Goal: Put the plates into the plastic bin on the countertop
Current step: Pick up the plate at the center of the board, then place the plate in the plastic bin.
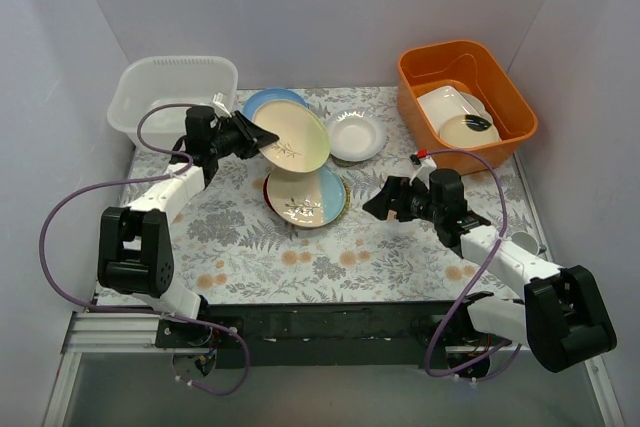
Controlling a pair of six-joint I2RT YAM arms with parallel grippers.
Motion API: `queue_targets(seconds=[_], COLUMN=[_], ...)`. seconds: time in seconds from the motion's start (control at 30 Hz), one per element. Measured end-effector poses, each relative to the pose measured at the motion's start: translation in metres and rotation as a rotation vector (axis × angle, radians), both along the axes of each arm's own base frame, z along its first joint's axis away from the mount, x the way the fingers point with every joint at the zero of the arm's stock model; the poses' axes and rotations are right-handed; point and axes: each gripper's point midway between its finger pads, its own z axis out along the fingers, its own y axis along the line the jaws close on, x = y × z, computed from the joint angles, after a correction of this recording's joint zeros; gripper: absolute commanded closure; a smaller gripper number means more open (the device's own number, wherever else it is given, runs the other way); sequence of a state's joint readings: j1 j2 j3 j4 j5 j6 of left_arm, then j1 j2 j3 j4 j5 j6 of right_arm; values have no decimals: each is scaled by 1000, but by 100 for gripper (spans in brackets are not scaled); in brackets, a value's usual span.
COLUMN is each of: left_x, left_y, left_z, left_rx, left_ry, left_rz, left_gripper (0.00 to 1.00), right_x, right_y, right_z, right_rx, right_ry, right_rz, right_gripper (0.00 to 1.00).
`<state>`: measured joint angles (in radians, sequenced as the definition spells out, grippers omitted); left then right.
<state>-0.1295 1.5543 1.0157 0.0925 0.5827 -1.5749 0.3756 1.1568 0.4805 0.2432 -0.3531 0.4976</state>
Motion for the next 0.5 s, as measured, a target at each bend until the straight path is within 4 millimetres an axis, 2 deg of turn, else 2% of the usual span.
queue_targets(seconds=[0.27,0.5], left_x=[29,47], left_y=[39,49], left_z=[20,53], left_rx=[-63,-103], left_ry=[-28,-99], left_rz=[166,232], left_gripper=[100,100], right_x=[-8,-7], right_y=[-8,-8], right_z=[2,-3], right_rx=[-9,-20], right_ry=[-26,-17], right_rz=[-19,-21], right_gripper=[2,2])
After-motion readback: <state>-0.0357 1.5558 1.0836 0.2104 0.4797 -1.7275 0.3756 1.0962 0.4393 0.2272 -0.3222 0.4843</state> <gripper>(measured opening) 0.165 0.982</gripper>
